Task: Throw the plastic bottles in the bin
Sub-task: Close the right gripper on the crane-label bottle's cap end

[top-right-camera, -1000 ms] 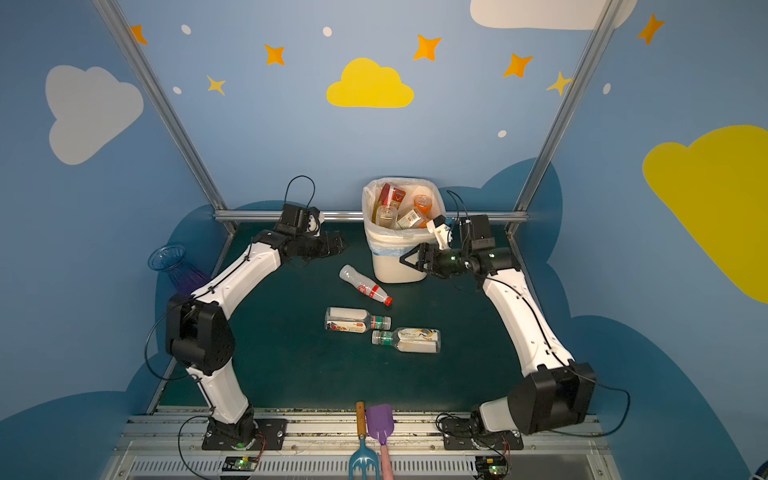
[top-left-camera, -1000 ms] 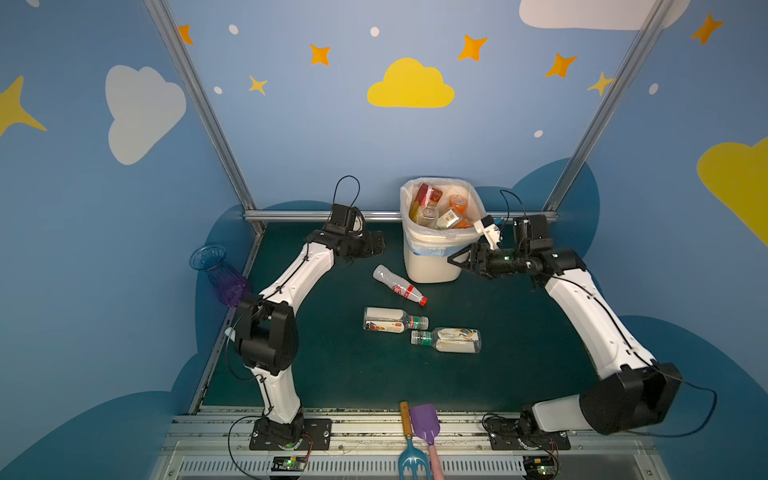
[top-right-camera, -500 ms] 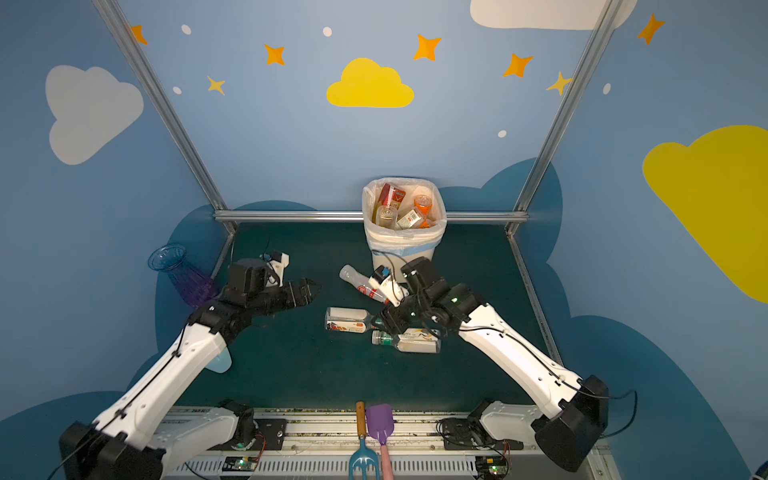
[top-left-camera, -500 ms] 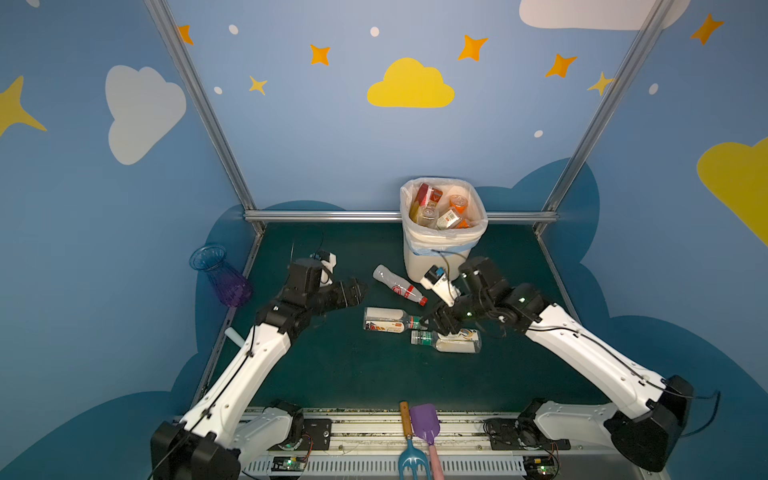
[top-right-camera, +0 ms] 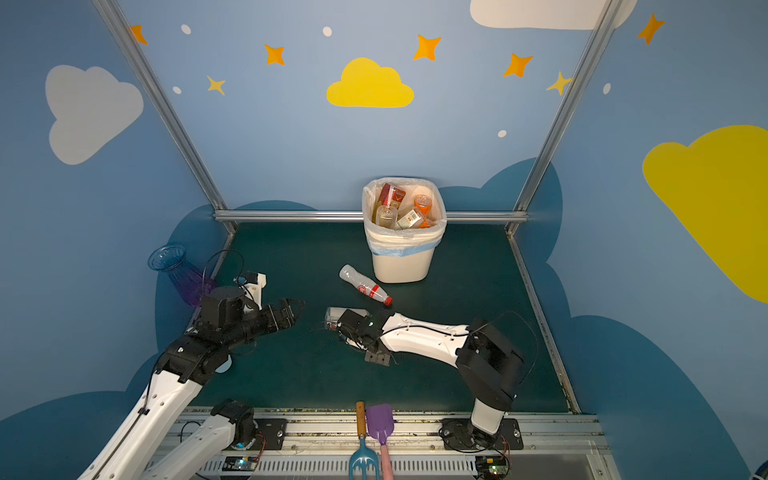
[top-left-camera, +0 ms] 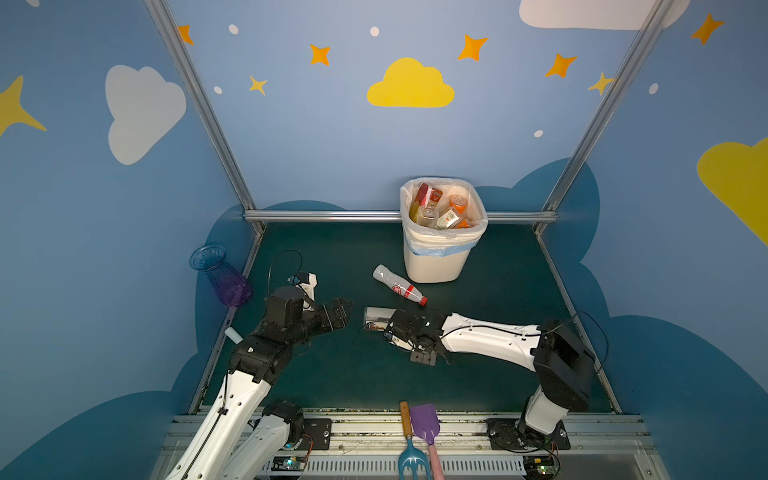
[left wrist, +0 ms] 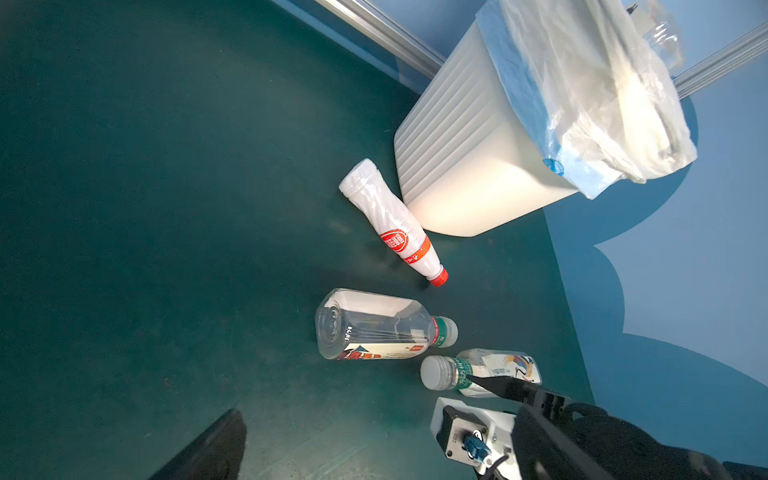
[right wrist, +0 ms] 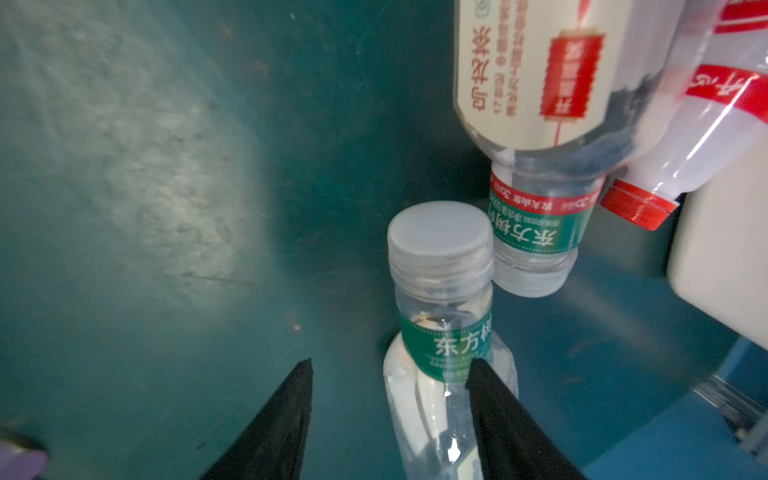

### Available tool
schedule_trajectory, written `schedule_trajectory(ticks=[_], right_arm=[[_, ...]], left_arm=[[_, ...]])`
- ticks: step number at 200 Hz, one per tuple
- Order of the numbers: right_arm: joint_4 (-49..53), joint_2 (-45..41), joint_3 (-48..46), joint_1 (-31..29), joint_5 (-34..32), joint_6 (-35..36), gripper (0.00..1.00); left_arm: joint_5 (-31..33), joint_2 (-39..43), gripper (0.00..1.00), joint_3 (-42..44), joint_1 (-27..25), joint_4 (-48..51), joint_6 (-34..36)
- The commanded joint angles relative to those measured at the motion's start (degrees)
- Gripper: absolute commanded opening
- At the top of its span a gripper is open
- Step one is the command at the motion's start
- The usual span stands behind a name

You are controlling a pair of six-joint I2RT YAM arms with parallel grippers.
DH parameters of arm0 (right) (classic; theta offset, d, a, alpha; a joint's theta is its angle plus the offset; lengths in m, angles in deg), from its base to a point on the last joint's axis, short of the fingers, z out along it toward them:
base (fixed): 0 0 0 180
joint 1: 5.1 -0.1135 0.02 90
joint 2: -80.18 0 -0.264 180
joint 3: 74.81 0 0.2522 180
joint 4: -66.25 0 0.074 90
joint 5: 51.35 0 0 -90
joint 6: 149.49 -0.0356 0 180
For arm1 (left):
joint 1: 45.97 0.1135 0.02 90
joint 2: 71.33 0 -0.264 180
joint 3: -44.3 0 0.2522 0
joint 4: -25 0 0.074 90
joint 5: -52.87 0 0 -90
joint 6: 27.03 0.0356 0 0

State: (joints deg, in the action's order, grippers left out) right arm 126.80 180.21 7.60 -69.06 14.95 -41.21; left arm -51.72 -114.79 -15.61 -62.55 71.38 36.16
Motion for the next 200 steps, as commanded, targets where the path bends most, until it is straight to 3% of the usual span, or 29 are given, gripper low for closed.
schedule_trajectory(ticks=[1, 145, 165, 184, 200], right_arm=[[0.86, 1.28, 2.71, -0.74, -6.73, 1.99, 0.65], [2.25, 9.23, 7.17, 0.83, -6.85, 3.25, 0.65], [2.4, 9.78, 7.28, 1.27, -6.55, 3.17, 0.56], [2.76, 9.57, 7.45, 1.38, -5.91, 2.75, 0.39], [3.48, 9.0, 7.86, 1.46, -5.74, 2.25, 0.33]], left_arm=[[0.62, 0.57, 1.0, -0.84, 0.32, 1.48, 0.82], [2.03, 3.91, 1.0, -0.43, 1.64, 2.97, 2.3], [2.02, 4.17, 1.0, -0.41, 1.8, 3.14, 2.45], [2.07, 4.44, 1.0, -0.45, 1.97, 3.37, 2.59], [2.04, 4.58, 1.0, -0.43, 2.08, 3.5, 2.79]])
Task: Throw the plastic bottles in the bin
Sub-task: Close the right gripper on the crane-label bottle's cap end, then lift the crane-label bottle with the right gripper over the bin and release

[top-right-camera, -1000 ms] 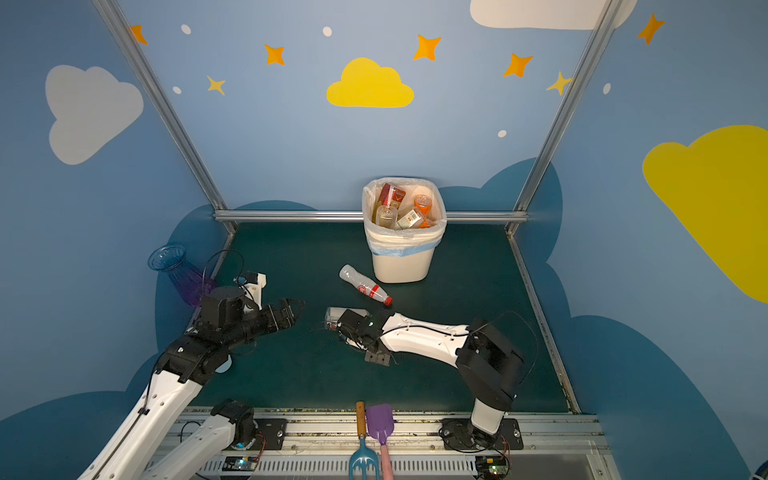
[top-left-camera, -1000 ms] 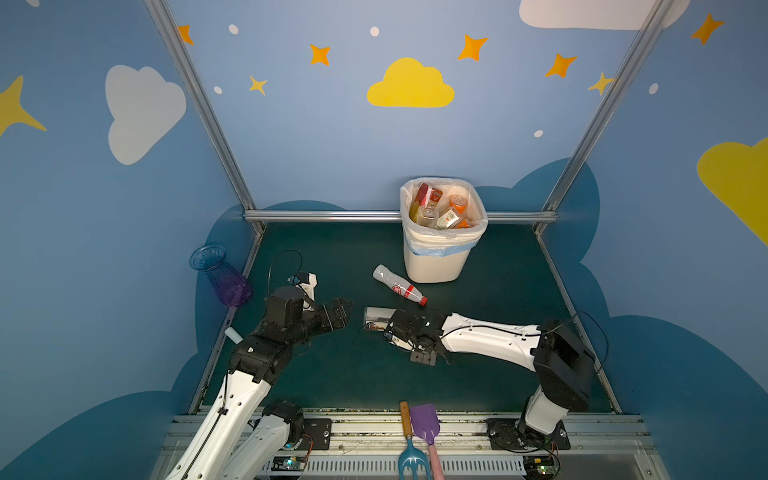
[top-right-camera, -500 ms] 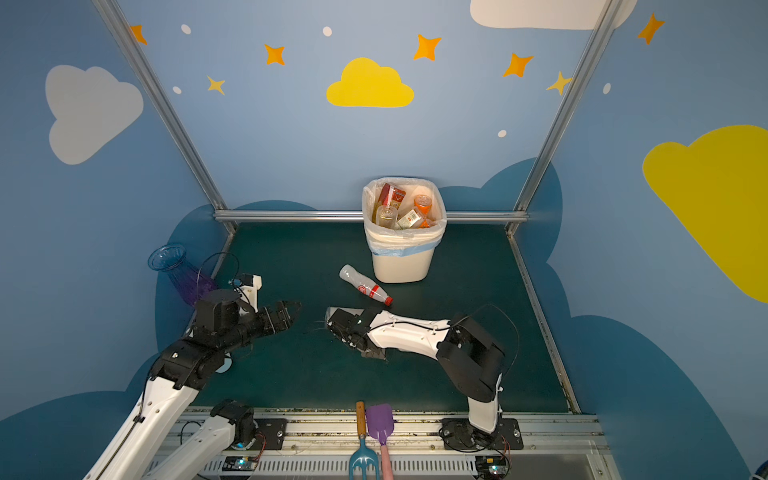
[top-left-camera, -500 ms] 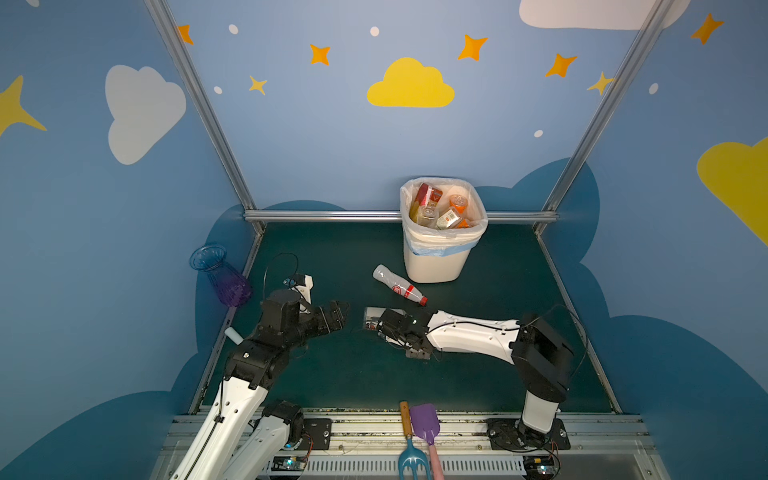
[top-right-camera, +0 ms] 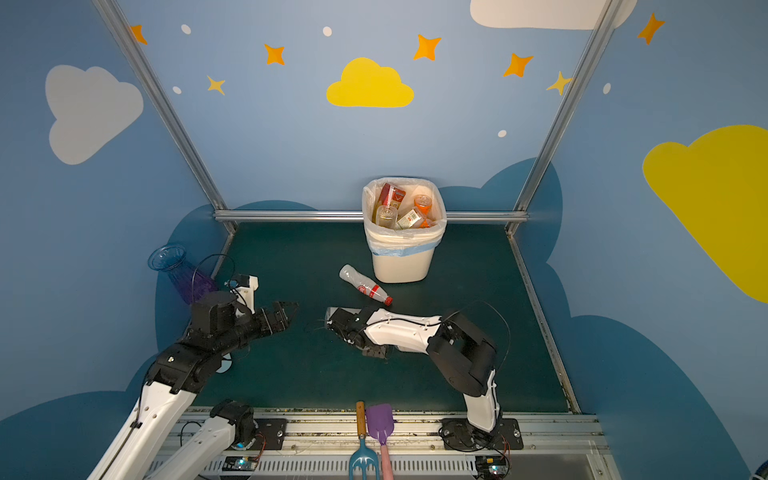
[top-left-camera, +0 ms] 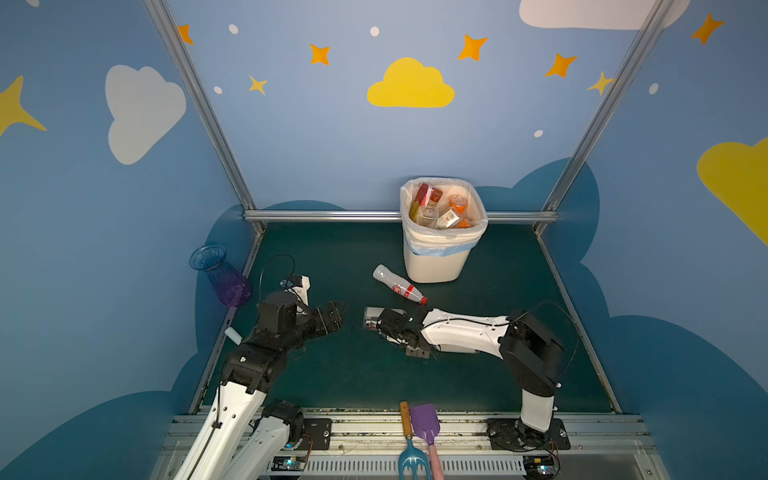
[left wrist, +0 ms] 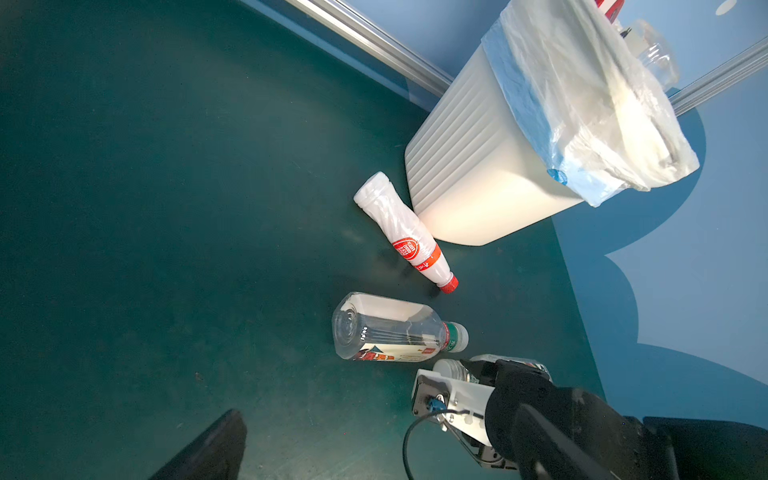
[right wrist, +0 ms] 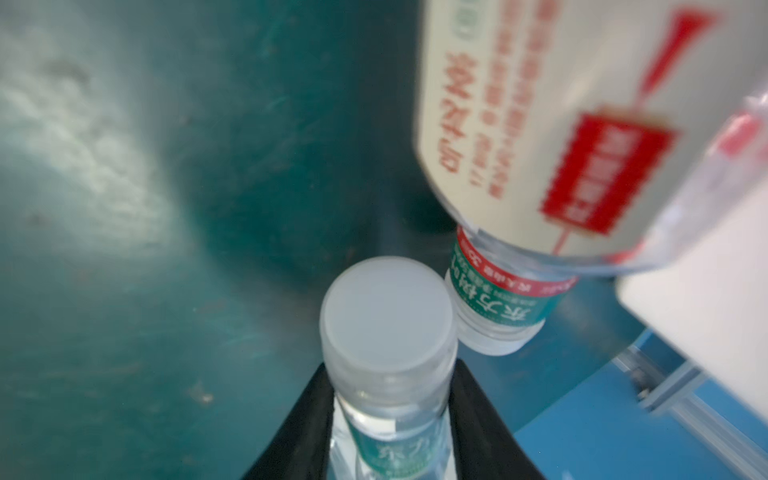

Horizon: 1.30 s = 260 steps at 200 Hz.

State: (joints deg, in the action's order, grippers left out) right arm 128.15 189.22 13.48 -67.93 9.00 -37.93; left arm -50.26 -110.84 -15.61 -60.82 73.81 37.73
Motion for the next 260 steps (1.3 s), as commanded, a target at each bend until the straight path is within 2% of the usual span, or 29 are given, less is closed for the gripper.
schedule_trajectory(ticks=[1, 27, 48, 99, 127, 142, 147, 178, 196, 211, 237, 248, 254, 260], right_arm=[[2.22, -0.03, 2.01, 0.29, 0.2, -1.06, 0.33], [4.12, -1.98, 2.81, 0.17, 0.75, -2.0, 0.25], [5.78, -5.08, 3.58, 0.16, 0.43, -2.95, 0.23], [10.4, -16.36, 8.17, -0.23, -1.89, -6.81, 0.22], [10.07, -24.39, 13.65, -1.05, -4.71, -6.59, 0.23], [4.41, -29.15, 15.94, -1.63, -7.44, -4.41, 0.23], [1.02, -30.92, 16.1, -1.76, -7.77, -1.36, 0.22], [-27.21, -39.64, 14.78, -0.86, -3.66, 11.26, 0.21], [-36.8, -38.15, 18.0, 2.6, 1.81, 16.65, 0.2], [-39.11, -34.29, 23.41, 7.77, 7.13, 16.92, 0.19], [-38.13, -24.06, 33.81, 20.12, 15.87, 11.39, 0.19], [-35.5, -18.2, 39.42, 25.0, 18.22, 8.18, 0.21], [-32.69, -14.79, 43.18, 27.37, 19.19, 6.21, 0.23], [-29.11, -11.68, 47.64, 29.26, 20.05, 3.85, 0.32]], left_arm=[[0.57, 0.64, 1.0, -0.43, 0.35, 1.12, 1.27], [0.57, 0.87, 1.0, -0.54, 0.52, 1.4, 1.32], [0.56, 1.01, 1.0, -0.73, 0.53, 1.51, 1.28], [0.56, 0.56, 1.0, -1.29, 0.61, 1.6, 1.08], [0.56, 0.0, 1.0, -1.86, 0.61, 1.36, 1.1], [0.6, -0.51, 1.0, -2.28, 0.61, 1.0, 1.06], [0.56, -0.71, 1.0, -2.44, 0.61, 0.78, 1.14], [0.56, -2.39, 1.0, -3.19, 0.61, -0.84, 0.85], [0.57, -3.61, 1.0, -3.95, 0.61, -1.31, 0.89], [0.66, -4.5, 1.0, -4.64, 0.61, -1.55, 1.13], [0.56, -5.13, 1.0, -5.25, 0.62, -1.65, 1.52], [2.62, -5.23, 1.0, -5.38, 0.61, -1.48, 1.89], [2.89, -5.25, 1.0, -5.5, 0.61, -1.16, 2.09], [3.16, -5.44, 1.0, -5.75, 0.63, -0.68, 2.39]])
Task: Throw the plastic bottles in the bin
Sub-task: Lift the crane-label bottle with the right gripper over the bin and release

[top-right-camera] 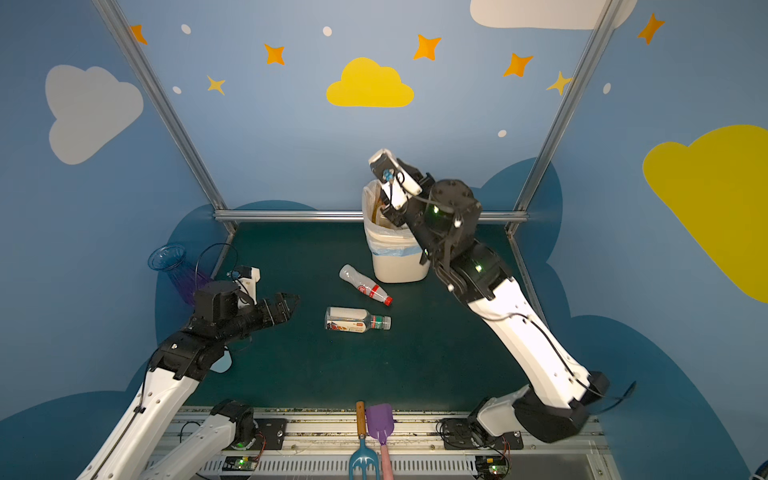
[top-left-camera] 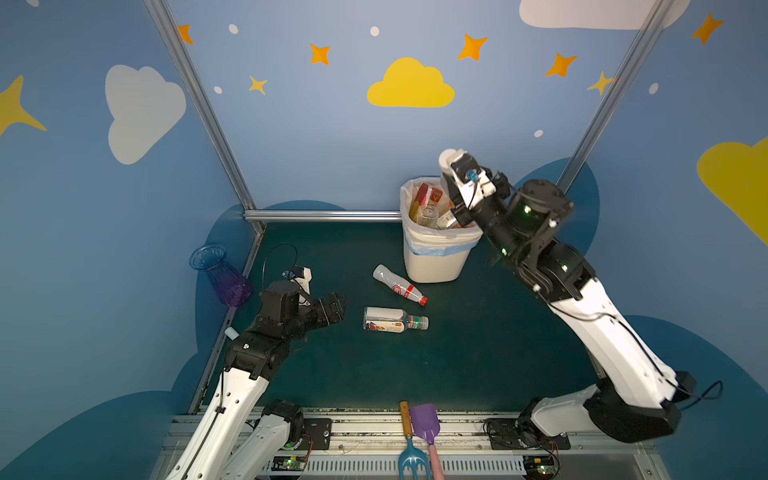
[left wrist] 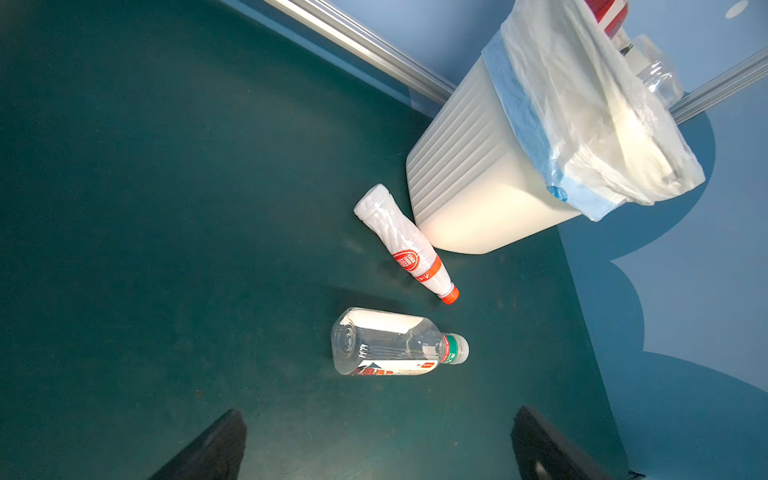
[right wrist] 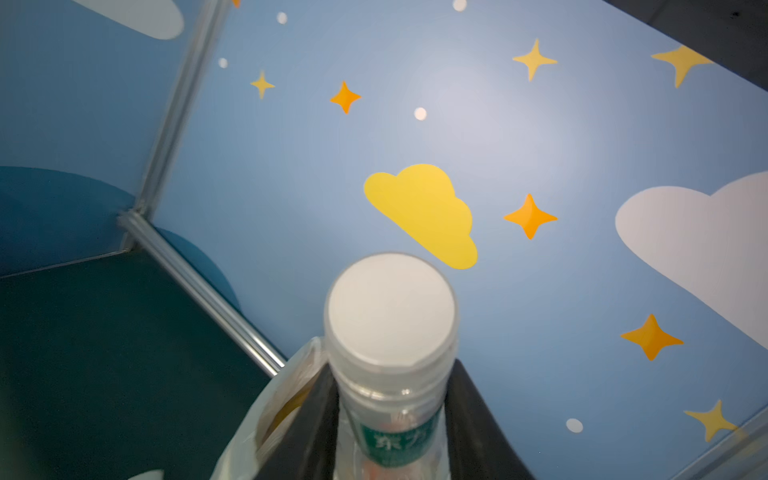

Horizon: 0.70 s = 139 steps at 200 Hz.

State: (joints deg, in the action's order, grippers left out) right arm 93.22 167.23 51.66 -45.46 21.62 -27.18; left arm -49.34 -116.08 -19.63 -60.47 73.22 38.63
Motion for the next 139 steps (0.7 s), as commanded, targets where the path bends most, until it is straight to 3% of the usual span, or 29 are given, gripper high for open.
schedule_trajectory(ticks=[1, 13, 38, 89, 139], right_arm=[[6.5, 10.94, 10.12, 7.05, 7.54, -7.18, 0.34], [14.02, 17.39, 18.55, 9.03, 7.17, -9.06, 0.61], [21.42, 21.57, 25.24, 9.24, 5.62, -10.36, 0.78], [18.75, 9.59, 12.84, 8.94, 7.49, -14.38, 0.79], [23.1, -3.93, -1.24, 9.05, 6.17, -25.16, 0.78]], left_arm=[[2.3, -0.22, 1.0, -1.75, 0.32, 0.0, 1.53], [2.66, -0.42, 1.0, -2.4, 0.35, 0.98, 2.07], [3.62, 0.03, 1.0, -2.74, 0.44, 1.49, 2.8], [0.45, -1.93, 1.0, -1.71, 0.44, -0.53, 1.58], [-2.8, -3.55, 1.0, 1.07, 0.44, -0.49, 0.6]])
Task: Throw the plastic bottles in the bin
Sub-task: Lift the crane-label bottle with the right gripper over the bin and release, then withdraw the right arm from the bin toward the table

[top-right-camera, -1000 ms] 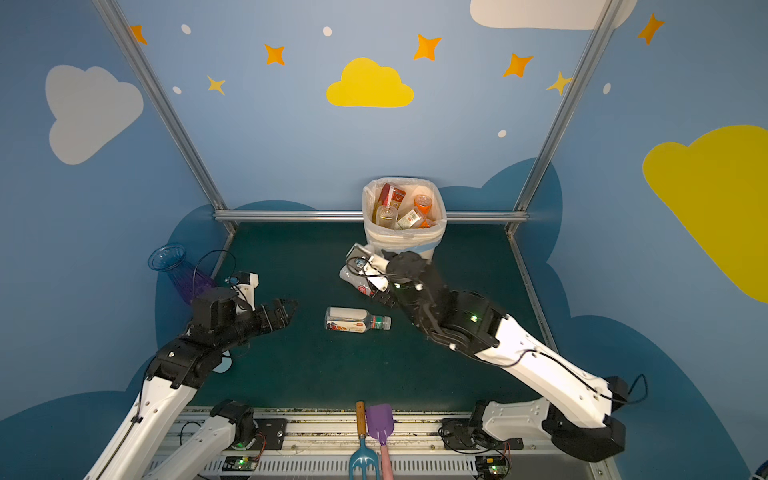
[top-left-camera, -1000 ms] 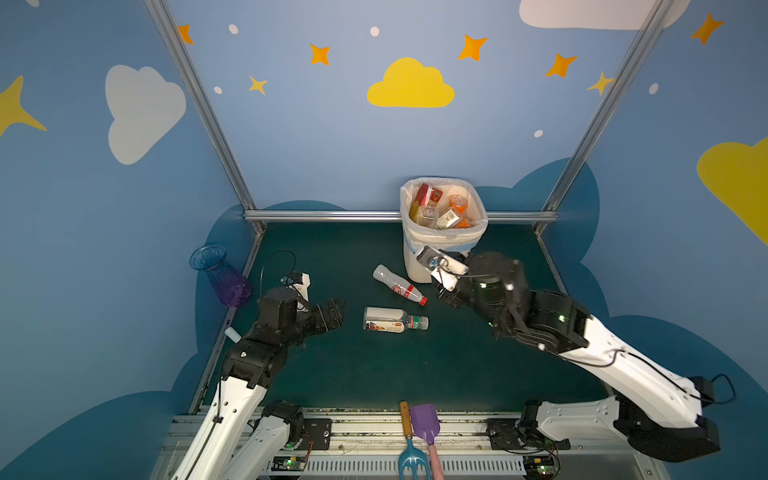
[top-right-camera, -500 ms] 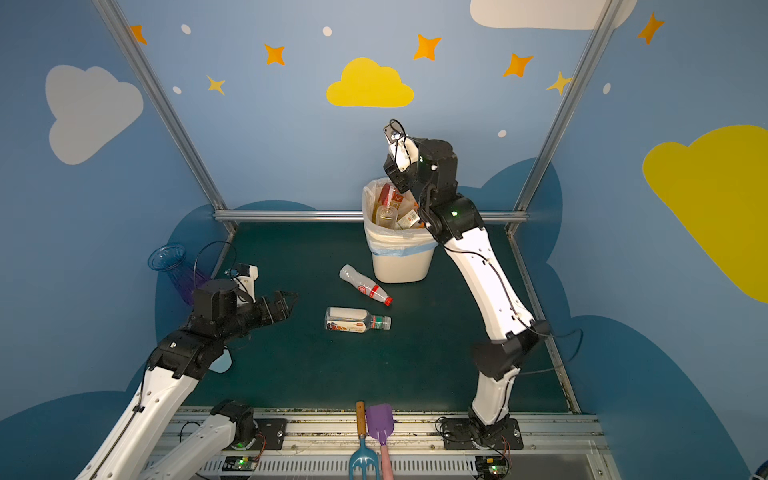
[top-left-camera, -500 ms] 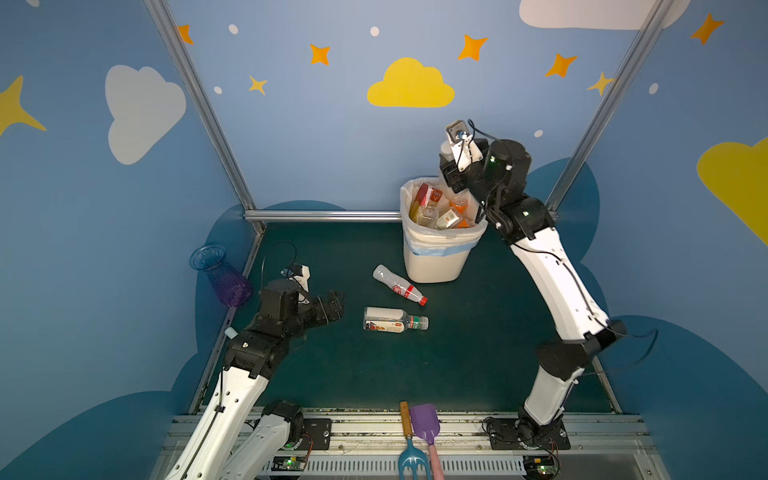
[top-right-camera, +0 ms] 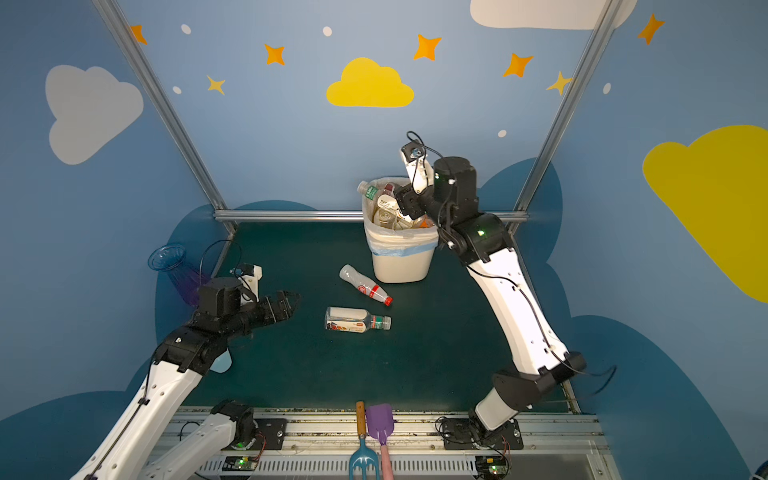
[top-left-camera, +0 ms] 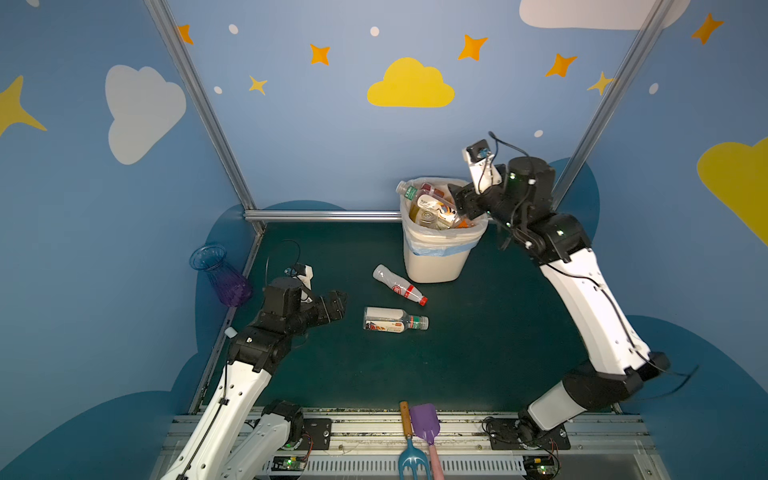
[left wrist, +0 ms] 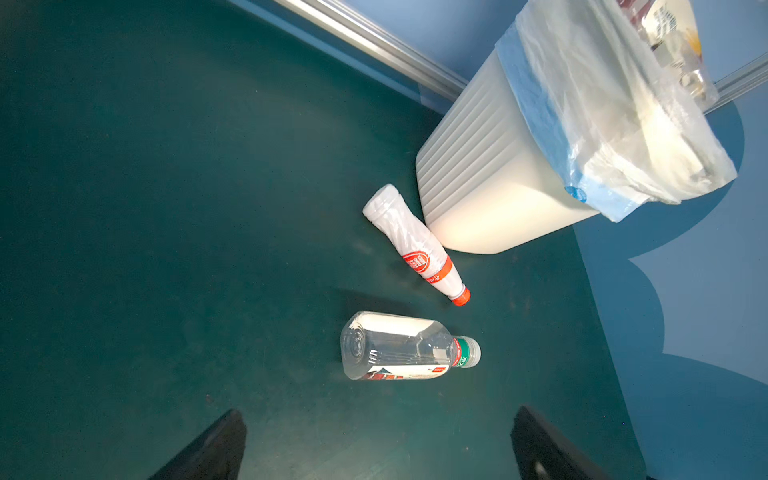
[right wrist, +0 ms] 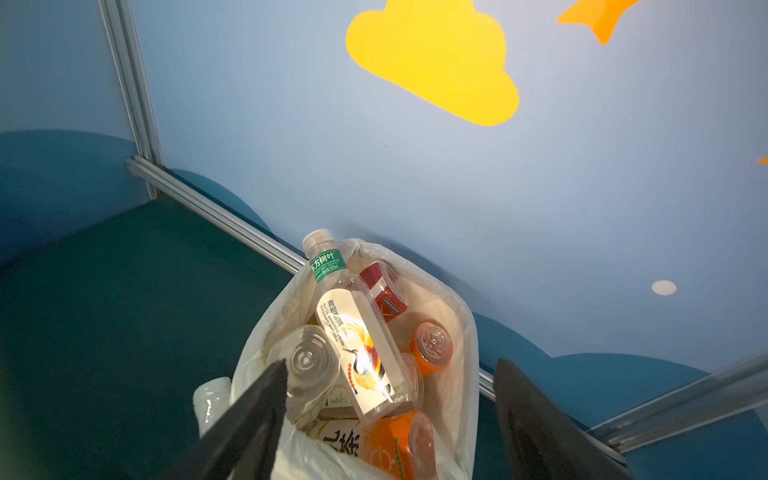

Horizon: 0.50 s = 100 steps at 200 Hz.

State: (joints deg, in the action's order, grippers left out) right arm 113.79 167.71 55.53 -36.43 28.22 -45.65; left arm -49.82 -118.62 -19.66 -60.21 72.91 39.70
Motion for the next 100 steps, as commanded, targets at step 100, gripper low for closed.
schedule_trajectory(ticks=[100], right_arm=[[9.68, -32.33, -52.18, 0.14, 3.07, -28.45, 0.78]], left_arm=[[3.07, -10.43, 0.97, 1.56, -7.79, 2.79, -0.17]])
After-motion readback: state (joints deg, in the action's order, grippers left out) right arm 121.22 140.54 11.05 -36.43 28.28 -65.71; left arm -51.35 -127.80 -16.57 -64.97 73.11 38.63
